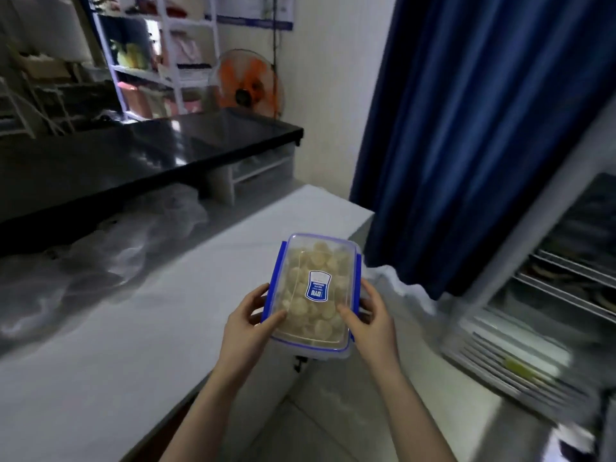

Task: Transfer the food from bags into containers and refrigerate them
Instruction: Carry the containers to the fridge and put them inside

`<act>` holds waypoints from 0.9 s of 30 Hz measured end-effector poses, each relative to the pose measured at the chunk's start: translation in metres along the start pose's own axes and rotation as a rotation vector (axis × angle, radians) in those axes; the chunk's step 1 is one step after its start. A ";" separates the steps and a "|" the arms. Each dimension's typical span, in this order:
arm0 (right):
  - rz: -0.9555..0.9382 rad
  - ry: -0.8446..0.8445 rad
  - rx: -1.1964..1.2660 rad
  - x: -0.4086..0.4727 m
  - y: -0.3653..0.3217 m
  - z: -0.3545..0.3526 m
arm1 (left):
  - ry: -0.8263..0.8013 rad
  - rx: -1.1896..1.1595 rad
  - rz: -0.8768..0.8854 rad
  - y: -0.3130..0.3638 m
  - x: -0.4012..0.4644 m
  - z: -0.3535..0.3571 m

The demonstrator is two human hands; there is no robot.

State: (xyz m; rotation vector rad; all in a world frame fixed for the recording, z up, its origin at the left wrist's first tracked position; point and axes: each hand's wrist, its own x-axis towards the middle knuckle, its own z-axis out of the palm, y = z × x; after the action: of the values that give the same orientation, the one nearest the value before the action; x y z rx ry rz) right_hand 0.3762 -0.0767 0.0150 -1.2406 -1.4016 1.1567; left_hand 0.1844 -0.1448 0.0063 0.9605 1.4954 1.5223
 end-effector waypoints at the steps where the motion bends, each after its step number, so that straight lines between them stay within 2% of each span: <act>1: 0.010 0.055 0.001 0.001 0.004 -0.030 | -0.052 -0.010 0.012 -0.001 0.001 0.029; 7: 0.075 0.362 0.056 -0.011 0.029 -0.180 | -0.371 -0.007 0.013 -0.008 0.004 0.188; 13: 0.108 0.592 0.061 -0.014 0.047 -0.293 | -0.596 -0.013 -0.017 -0.012 -0.001 0.325; 19: 0.163 0.719 0.086 0.017 0.067 -0.383 | -0.715 -0.017 -0.052 -0.026 0.015 0.443; 27: 0.158 0.837 0.151 0.110 0.077 -0.506 | -0.797 -0.014 -0.023 -0.019 0.073 0.608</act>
State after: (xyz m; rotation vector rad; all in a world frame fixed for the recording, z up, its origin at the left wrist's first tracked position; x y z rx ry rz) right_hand 0.8768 0.0754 0.0199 -1.4956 -0.5899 0.6783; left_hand 0.7093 0.1714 0.0005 1.3258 0.9073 0.9400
